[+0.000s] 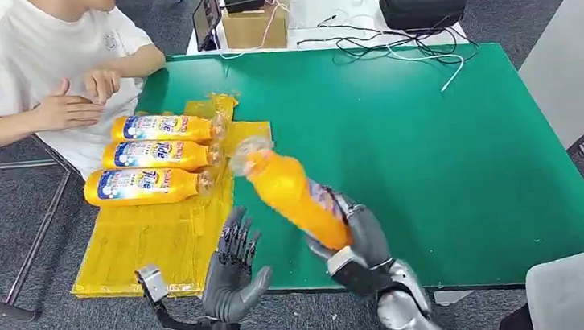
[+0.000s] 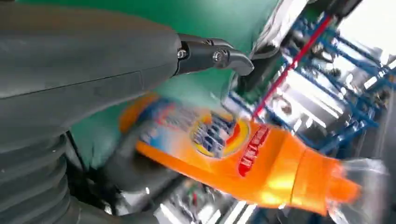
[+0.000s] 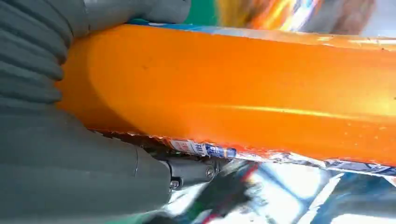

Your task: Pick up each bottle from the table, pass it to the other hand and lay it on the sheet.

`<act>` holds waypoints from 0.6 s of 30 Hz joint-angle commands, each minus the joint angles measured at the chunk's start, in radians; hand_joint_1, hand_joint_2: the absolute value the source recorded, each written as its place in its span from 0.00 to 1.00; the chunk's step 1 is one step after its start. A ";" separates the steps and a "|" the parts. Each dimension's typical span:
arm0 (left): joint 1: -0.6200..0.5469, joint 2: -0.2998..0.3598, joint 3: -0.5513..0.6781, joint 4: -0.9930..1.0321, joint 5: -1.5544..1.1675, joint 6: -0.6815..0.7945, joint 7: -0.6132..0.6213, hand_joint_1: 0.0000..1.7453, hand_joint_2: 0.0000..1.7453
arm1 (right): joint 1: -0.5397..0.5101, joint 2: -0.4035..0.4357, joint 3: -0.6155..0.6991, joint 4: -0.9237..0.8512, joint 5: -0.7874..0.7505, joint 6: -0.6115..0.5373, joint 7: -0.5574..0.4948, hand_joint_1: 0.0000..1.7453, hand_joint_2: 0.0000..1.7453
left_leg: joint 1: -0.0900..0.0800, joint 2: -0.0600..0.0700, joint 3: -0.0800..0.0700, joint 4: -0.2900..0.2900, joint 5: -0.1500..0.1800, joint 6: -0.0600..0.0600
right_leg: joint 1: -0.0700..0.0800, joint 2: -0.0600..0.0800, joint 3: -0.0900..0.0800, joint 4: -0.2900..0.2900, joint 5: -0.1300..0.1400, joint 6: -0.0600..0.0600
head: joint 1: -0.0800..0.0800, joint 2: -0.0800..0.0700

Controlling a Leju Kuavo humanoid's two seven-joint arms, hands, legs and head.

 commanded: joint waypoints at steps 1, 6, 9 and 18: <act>0.006 -0.002 -0.003 -0.021 -0.007 -0.017 0.009 0.00 1.00 | -0.022 0.008 0.252 0.101 -0.001 -0.015 0.008 1.00 1.00 | 0.002 0.001 0.003 0.000 -0.002 -0.002 | 0.002 0.001 0.003 -0.001 -0.001 -0.002 | 0.000 0.000; -0.004 -0.003 0.000 -0.014 -0.014 -0.023 0.004 0.00 1.00 | -0.053 0.011 0.267 0.157 -0.002 -0.015 0.002 1.00 1.00 | 0.002 0.001 0.004 0.000 -0.002 -0.002 | 0.003 0.000 0.004 -0.001 -0.001 -0.003 | 0.000 0.000; -0.009 -0.008 0.016 -0.025 -0.027 -0.039 -0.017 0.00 1.00 | -0.087 0.012 0.317 0.241 -0.002 0.060 0.011 1.00 1.00 | 0.002 0.003 0.004 0.000 -0.002 -0.002 | 0.002 0.001 0.004 -0.001 0.000 -0.003 | 0.000 0.000; -0.009 -0.004 0.018 -0.006 -0.076 -0.055 -0.050 0.21 1.00 | -0.093 0.015 0.353 0.243 -0.009 0.119 0.029 1.00 1.00 | 0.002 -0.001 0.003 0.000 -0.001 -0.002 | 0.002 -0.003 0.004 -0.001 -0.001 -0.003 | 0.000 0.000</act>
